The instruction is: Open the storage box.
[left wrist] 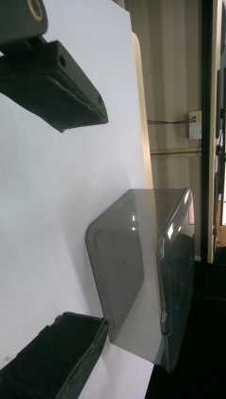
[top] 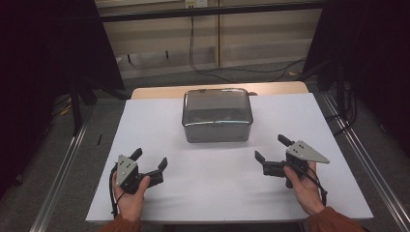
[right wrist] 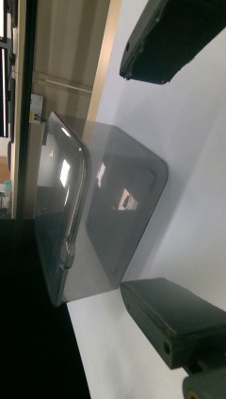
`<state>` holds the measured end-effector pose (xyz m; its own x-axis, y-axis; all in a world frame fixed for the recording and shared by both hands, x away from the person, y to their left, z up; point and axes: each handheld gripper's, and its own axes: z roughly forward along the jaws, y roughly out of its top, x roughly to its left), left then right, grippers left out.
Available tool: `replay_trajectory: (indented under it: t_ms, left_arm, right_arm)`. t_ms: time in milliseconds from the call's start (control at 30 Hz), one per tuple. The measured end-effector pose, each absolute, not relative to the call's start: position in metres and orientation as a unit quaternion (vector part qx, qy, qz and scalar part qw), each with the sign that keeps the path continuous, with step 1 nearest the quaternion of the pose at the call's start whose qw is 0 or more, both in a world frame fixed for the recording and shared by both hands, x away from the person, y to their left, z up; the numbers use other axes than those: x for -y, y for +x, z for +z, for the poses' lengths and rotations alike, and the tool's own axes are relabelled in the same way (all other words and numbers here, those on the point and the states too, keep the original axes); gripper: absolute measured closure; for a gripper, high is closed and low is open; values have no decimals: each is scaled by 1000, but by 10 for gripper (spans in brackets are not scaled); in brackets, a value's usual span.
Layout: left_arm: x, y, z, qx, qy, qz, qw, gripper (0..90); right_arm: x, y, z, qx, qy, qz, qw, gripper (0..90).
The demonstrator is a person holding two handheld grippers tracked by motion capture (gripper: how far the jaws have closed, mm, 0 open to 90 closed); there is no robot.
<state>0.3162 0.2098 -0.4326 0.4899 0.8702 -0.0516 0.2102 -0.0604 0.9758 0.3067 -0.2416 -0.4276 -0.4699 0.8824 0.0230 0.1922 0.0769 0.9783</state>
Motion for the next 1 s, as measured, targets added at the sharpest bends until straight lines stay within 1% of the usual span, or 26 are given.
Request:
replay_trajectory:
  t_ms: [100,167,433,767,1000]
  left_arm:
    - [-210,316,-432,-405,664,300,552,40]
    - [-209,316,-432,-404,665,298,553,40]
    - [-208,317,-433,-400,671,302,547,40]
    - [-209,318,-433,-401,670,301,548,41]
    - [-209,318,-433,-401,670,301,548,40]
  right_arm:
    - [237,310,-427,-664,403,542,320,4]
    - [232,315,-426,-667,403,544,312,4]
    - [218,325,-419,-672,397,549,301,1]
    - [202,337,-412,-681,375,549,306,1]
    - [192,347,-405,-694,363,546,298,0]
